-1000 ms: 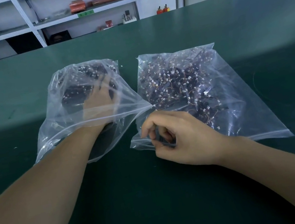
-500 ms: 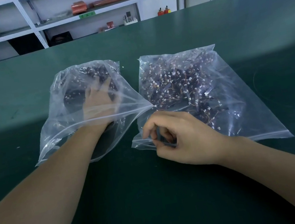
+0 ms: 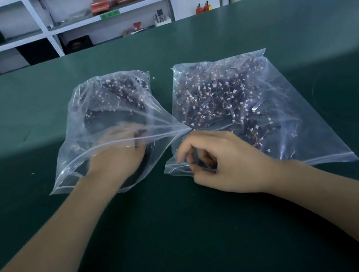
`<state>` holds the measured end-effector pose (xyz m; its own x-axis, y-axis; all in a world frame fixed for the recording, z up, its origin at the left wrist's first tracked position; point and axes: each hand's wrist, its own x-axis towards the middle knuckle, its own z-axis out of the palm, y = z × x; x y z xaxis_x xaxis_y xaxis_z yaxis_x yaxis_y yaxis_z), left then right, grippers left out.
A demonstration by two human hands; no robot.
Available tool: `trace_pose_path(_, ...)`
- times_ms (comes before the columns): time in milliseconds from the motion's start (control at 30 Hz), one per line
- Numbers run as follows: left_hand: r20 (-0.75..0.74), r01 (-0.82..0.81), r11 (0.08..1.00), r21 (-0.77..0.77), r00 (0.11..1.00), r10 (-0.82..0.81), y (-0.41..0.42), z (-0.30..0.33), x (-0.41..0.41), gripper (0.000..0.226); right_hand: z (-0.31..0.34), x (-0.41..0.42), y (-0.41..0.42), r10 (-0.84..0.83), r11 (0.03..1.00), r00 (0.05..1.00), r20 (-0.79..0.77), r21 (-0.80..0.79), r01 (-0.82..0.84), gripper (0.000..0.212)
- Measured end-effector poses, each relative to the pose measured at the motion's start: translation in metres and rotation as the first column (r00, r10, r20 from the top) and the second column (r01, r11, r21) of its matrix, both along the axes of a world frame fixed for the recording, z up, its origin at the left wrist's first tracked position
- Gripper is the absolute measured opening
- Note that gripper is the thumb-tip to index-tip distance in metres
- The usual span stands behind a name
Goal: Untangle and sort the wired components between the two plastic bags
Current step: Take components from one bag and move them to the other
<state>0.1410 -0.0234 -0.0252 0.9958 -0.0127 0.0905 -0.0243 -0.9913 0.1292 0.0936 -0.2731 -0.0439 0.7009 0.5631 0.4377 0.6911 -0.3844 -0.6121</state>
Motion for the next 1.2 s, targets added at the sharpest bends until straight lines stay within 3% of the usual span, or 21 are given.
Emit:
trace_pose_path(67,0.178,0.081,0.997,0.02,0.98,-0.083,0.006,-0.005,-0.012,0.033,0.002,-0.002,0.0,-0.004,1.0,1.0,0.011,-0.012,0.004,0.032)
trace_pose_path(133,0.257,0.125,0.992,0.026,0.958,-0.127,0.011,-0.011,-0.03,0.028,0.004,-0.003,0.0,-0.005,0.999,1.0,0.025,-0.033,0.005,0.033)
trace_pose_path(333,0.271,0.256,0.954,-0.157,0.94,-0.208,0.025,-0.016,-0.045,0.027,0.008,-0.004,-0.002,0.043,0.994,0.996,0.077,-0.106,-0.034,0.033)
trace_pose_path(533,0.389,0.253,0.932,-0.261,0.911,-0.138,0.031,-0.016,-0.048,0.02,0.008,-0.005,-0.003,0.067,0.991,0.997,0.046,-0.122,-0.061,0.031)
trace_pose_path(700,0.5,0.276,0.939,-0.206,0.854,-0.142,0.03,-0.012,-0.05,0.017,0.005,-0.007,-0.001,0.054,0.986,0.996,0.064,-0.16,-0.043,0.03)
trace_pose_path(933,0.627,0.451,0.878,-0.157,0.733,-0.265,0.023,-0.011,-0.05,0.018,0.003,-0.011,0.001,0.011,0.994,0.995,0.102,-0.112,0.0,0.023)
trace_pose_path(1200,0.627,0.507,0.817,-0.275,0.739,-0.247,0.015,-0.01,-0.054,0.012,0.001,-0.009,0.001,-0.029,0.999,0.991,0.127,-0.038,0.034,0.023)
